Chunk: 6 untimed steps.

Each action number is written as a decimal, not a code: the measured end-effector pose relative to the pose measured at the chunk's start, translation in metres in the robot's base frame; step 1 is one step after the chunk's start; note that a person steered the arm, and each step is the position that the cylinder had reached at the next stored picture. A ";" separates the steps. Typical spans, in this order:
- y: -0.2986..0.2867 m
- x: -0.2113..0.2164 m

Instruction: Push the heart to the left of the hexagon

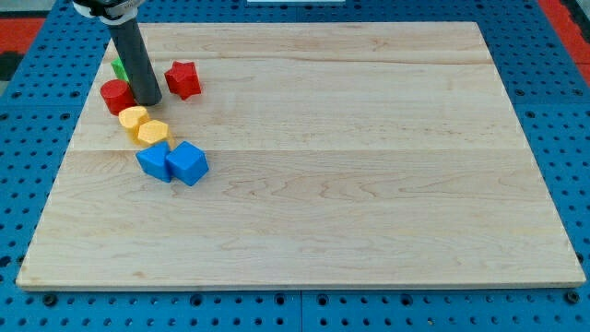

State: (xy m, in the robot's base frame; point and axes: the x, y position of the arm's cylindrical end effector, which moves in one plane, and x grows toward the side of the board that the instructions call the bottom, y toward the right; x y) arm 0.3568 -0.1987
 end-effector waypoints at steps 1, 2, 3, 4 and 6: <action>0.001 -0.002; -0.001 0.010; -0.001 0.029; -0.012 0.037; -0.048 0.018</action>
